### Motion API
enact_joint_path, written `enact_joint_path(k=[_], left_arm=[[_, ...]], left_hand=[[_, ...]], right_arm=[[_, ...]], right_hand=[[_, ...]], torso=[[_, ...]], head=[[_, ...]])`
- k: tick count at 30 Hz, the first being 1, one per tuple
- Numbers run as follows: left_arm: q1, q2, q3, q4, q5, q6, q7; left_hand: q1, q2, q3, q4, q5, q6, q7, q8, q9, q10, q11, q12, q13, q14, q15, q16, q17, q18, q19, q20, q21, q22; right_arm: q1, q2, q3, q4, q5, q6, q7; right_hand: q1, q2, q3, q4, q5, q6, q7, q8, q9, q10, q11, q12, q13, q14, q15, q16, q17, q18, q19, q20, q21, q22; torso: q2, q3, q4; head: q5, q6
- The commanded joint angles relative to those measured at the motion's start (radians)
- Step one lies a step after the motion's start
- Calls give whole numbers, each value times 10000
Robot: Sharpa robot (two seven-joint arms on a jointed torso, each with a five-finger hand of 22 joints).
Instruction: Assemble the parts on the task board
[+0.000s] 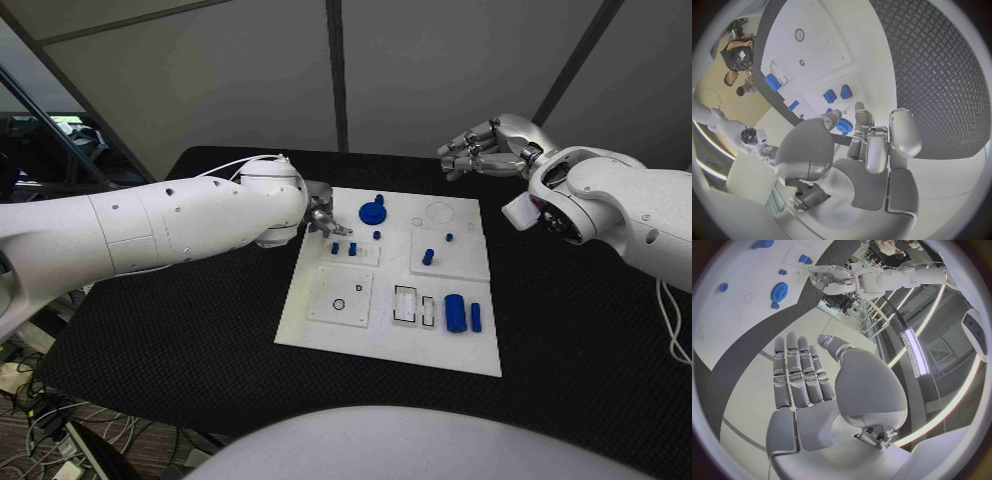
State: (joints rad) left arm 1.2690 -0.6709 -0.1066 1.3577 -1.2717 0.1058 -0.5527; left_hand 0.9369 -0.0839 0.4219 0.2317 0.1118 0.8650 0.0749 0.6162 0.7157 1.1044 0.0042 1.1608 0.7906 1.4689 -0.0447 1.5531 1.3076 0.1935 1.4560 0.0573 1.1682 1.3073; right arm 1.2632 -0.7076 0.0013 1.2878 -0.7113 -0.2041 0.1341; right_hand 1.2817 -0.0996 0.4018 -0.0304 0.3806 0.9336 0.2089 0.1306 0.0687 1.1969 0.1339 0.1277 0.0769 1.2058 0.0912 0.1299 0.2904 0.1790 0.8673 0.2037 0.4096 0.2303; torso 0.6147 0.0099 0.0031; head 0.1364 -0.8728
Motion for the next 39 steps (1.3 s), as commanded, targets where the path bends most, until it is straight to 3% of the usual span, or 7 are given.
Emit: enact_joint_path(k=[1,11,14,17,20,30,39], left_arm=[[16,-19,105,-18,-20,-794,122],[13,-29,329,-129,60,-1627,643],[13,-13,334,-181,280,-2094,1313],[-1,31,289,-206,420,-2594,2276],[-57,67,154,-214,308,-3163,3358],[-433,349,-69,-471,-1918,-4483,5963],[-672,751,-140,-987,-2970,-4135,6365]], left_hand=[[-61,5,-28,12,15,58,-14,-63,-11,-54,22,-38,-27,913,-66,28,2398,-1211,56,-9,-43,1676],[117,-24,-228,253,36,-235,105,-235,-94,-962,123,-745,-1130,621,13,-364,1805,-1053,-255,36,-1042,1433],[668,-128,-344,238,32,-650,355,-554,-358,-1726,372,-1322,-1710,-269,216,-1537,243,-738,-1032,208,-3236,870],[1728,-473,-338,-326,35,-1241,585,-1027,-800,-2601,604,-2007,-2107,-2336,467,-4032,-2647,-211,-2732,430,-7419,-337],[2955,-810,-374,-877,-30,-1552,858,-1511,-1457,-3308,852,-3015,-2847,-4341,766,-6391,-4931,-165,-3489,647,-8479,-1054],[4725,-1145,-75,-1838,16,-297,506,-2745,-3708,-2486,846,-5174,-5038,-3536,595,-6441,-5734,-138,-2632,591,-9015,-1626],[4615,-1241,-223,-1829,24,146,391,-3242,-4398,-2343,806,-6083,-5800,-2006,559,-4131,-3855,-259,-1834,527,-7739,-831]], right_arm=[[20,5,4,-16,1,72,56],[19,-6,3,-16,-1,68,48],[19,-20,3,-4,-1,56,43],[19,-30,3,8,-1,44,43],[20,-42,3,23,-1,32,47],[20,-34,3,68,-3,-4,73],[20,-11,3,80,-187,-41,100]], right_hand=[[13,24,53,-5,45,0,-15,60,1,-29,-24,43,-16,22,-62,-9,-14,21,48,13,-46,-9],[13,24,53,-5,45,0,-15,60,1,-29,-24,43,-16,22,-62,-9,-14,21,48,13,-46,-9],[13,24,53,-5,45,0,-15,60,1,-29,-24,43,-16,22,-62,-9,-14,21,48,13,-46,-9],[13,24,53,-5,45,0,-15,60,1,-29,-24,43,-16,22,-62,-9,-14,21,48,13,-46,-9],[17,22,59,-13,49,-9,-13,61,-1,-38,-23,48,-23,16,-61,-13,-20,20,48,14,-57,-12],[17,22,59,-13,49,-9,-13,61,-1,-38,-23,48,-23,16,-61,-13,-20,20,48,14,-57,-12],[17,22,59,-13,49,-9,-13,61,-1,-38,-23,48,-23,16,-61,-13,-20,20,48,14,-57,-12]], torso=[[0,7,-8],[-5,17,-5],[-7,23,-6],[-1,16,-17],[-2,10,-18],[13,2,-34],[11,-1,-15]], head=[[12,2],[1,6],[-34,57],[-94,129],[-170,204],[-441,430],[-575,567]])
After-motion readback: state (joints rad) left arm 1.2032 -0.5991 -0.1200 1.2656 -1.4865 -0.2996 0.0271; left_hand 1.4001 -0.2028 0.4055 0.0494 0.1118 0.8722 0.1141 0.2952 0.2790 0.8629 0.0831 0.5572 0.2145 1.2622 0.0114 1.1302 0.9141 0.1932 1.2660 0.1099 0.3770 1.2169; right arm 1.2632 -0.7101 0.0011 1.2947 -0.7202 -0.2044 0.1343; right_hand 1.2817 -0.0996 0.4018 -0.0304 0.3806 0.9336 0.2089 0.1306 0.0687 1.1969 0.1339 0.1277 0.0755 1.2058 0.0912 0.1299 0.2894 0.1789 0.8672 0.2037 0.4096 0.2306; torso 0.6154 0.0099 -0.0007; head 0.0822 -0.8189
